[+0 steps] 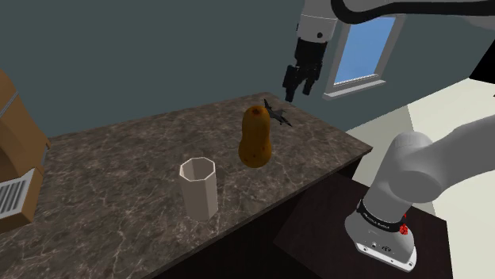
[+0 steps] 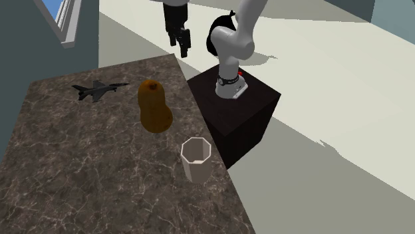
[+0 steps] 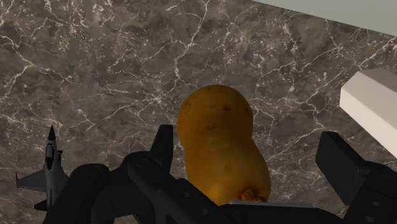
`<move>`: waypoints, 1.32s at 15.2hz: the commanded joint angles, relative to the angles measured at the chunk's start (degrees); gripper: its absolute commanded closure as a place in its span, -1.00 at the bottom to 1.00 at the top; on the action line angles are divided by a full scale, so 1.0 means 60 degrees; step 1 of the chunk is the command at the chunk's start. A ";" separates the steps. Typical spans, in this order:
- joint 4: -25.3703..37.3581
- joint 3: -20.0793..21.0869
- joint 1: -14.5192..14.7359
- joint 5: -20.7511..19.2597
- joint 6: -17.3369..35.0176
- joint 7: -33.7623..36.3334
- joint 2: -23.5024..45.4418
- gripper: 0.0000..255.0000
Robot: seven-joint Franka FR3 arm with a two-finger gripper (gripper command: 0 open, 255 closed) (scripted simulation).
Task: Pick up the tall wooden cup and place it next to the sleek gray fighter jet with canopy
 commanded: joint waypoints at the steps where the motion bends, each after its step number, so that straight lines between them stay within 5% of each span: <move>1: -0.0061 0.0322 0.0091 0.0161 0.0460 0.0346 0.0425 -1.00; 11: 0.0412 0.1857 0.0432 0.0503 0.2367 0.2053 0.2979 -1.00; 20: 0.1852 0.3032 0.0655 -0.0145 0.3628 0.3821 0.5954 -1.00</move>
